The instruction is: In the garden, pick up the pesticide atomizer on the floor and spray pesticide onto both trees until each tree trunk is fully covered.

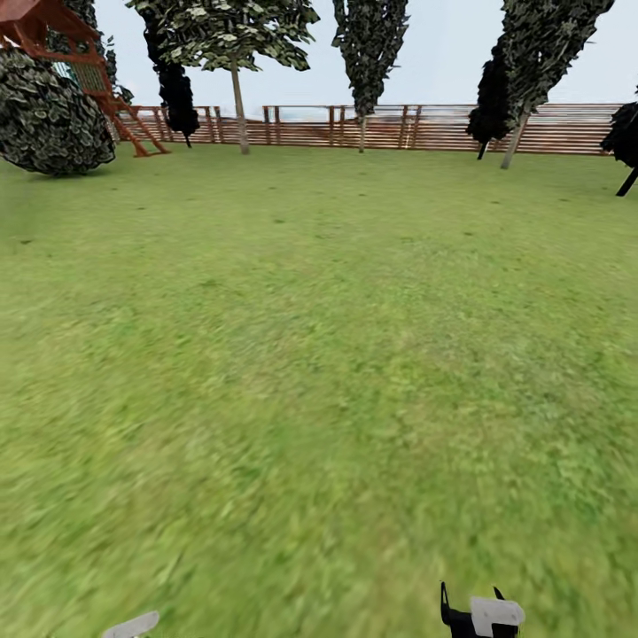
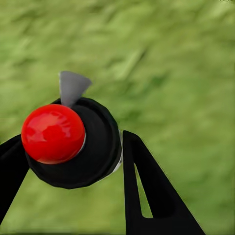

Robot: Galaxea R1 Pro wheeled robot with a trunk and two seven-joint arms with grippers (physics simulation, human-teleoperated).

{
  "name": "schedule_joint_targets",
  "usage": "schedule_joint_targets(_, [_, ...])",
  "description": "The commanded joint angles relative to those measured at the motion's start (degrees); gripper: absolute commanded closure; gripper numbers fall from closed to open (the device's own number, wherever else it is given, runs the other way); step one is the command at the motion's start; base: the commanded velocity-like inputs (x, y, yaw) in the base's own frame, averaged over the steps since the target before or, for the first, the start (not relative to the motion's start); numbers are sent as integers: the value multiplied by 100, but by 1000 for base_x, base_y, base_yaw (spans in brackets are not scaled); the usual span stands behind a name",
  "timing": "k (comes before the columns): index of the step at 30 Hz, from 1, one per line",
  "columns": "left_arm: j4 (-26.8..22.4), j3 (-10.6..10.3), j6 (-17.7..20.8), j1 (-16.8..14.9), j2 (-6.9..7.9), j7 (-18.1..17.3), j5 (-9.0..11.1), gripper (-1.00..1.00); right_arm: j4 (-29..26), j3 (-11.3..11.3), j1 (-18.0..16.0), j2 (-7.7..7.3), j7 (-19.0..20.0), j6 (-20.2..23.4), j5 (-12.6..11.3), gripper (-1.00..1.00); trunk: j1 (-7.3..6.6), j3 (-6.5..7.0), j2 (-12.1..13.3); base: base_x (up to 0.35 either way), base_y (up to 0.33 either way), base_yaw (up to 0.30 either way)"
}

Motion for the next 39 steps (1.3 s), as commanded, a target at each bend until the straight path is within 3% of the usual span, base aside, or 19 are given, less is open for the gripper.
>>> schedule_joint_targets(1, [7,51,-20,-5,1,2,-58,100,0,-26,-2,2,-39,-5,62,-100,-1,3,-2,0,0,175])
schedule_joint_targets(28, [14,57,7,-5,9,0,-58,100,2,-26,-1,10,-39,-7,62,-100,-1,200,-2,2,0,162])
schedule_joint_targets(39, [25,57,7,-5,10,5,-58,100,7,-26,-2,11,-39,-7,62,-100,-1,292,-2,310,0,114])
